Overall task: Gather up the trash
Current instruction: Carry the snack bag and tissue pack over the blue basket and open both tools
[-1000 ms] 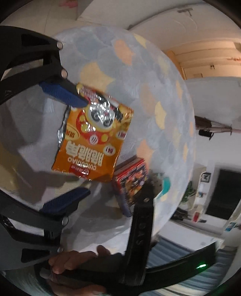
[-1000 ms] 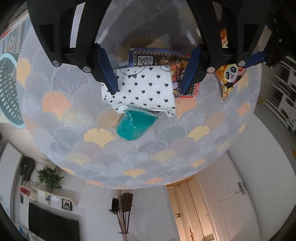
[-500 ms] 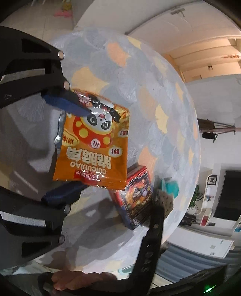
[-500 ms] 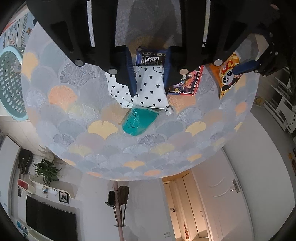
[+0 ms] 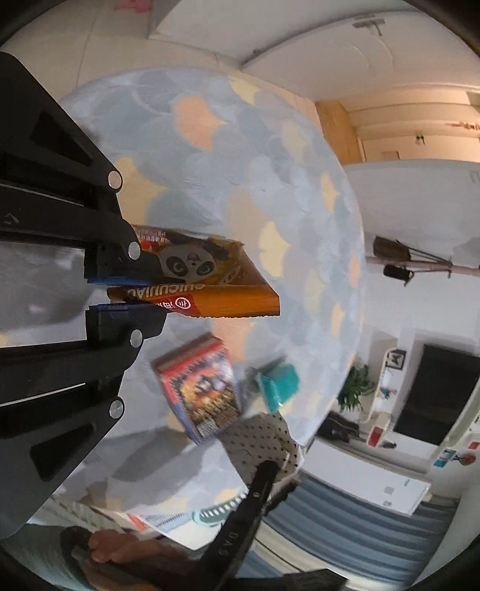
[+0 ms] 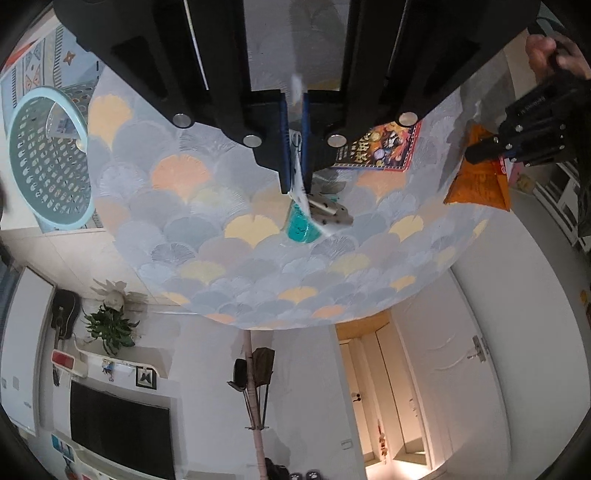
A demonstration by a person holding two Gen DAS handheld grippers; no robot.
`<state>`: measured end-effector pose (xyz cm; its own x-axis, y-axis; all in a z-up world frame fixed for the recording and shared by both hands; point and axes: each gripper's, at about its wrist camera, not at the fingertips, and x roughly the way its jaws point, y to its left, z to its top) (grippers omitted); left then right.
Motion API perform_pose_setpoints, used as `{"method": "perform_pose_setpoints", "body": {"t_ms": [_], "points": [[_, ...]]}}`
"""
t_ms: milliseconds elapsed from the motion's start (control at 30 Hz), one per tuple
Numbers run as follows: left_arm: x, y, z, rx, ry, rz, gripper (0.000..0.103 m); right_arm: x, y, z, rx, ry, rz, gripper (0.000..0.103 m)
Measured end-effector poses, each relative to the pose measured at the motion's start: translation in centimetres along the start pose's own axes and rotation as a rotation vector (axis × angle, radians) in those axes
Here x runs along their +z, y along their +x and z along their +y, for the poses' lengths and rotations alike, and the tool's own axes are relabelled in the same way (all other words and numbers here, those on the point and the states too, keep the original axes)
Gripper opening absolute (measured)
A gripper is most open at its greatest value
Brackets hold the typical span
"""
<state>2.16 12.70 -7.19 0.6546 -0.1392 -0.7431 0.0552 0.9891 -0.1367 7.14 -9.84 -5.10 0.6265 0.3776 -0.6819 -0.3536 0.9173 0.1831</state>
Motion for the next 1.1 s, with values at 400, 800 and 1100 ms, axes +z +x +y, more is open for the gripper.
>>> {"method": "perform_pose_setpoints", "body": {"t_ms": [400,800,1100], "points": [[4.1,-1.1,-3.3,-0.079,0.062,-0.094,0.005,0.9,-3.1,-2.3,-0.008,0.051,-0.082,0.002],[8.5,-0.3,-8.3,-0.189,0.113,-0.146,0.005,2.3,-5.8,-6.6,-0.056,0.118,-0.164,0.002],[12.2,2.1,-15.0,-0.366,0.2,-0.145,0.005,2.7,-7.6,-14.7,-0.152,0.288,-0.23,0.002]]}}
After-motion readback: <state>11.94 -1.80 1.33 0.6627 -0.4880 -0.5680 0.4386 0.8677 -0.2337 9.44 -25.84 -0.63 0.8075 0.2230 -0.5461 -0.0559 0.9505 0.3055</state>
